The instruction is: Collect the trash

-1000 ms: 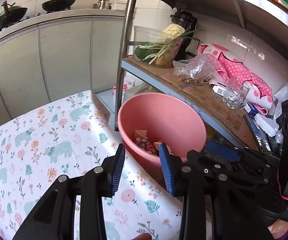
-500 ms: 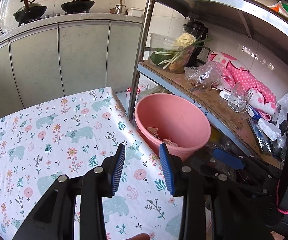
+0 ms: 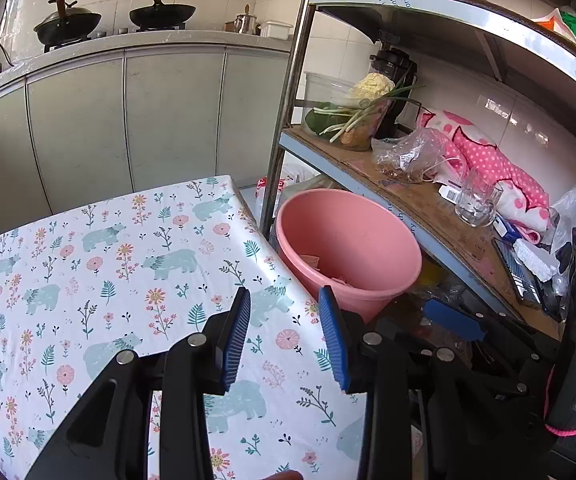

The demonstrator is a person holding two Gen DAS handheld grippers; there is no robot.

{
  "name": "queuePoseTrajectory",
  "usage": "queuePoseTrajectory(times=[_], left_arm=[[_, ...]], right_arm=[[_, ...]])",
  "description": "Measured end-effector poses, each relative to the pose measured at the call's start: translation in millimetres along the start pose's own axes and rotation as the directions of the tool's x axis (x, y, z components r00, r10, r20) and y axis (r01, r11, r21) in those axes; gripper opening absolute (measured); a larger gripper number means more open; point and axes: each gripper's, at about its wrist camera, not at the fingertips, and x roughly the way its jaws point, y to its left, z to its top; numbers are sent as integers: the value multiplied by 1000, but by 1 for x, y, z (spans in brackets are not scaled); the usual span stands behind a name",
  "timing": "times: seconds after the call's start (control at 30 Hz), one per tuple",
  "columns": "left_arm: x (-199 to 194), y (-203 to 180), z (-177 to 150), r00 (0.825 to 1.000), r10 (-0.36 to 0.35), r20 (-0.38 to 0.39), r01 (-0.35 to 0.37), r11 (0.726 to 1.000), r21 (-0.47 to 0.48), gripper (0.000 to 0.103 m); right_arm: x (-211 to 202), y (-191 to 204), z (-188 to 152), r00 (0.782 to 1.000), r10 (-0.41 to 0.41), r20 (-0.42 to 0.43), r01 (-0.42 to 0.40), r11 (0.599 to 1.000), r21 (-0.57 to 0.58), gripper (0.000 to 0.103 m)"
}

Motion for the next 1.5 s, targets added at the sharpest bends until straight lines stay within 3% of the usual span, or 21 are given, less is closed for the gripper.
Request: queuePoseTrajectory(times=[1.5], left_arm=[[-6, 7, 1, 1000, 5, 6, -5, 1000, -12, 35]], right_arm=[[-1, 11, 2, 1000, -9, -5, 9, 1000, -25, 53]])
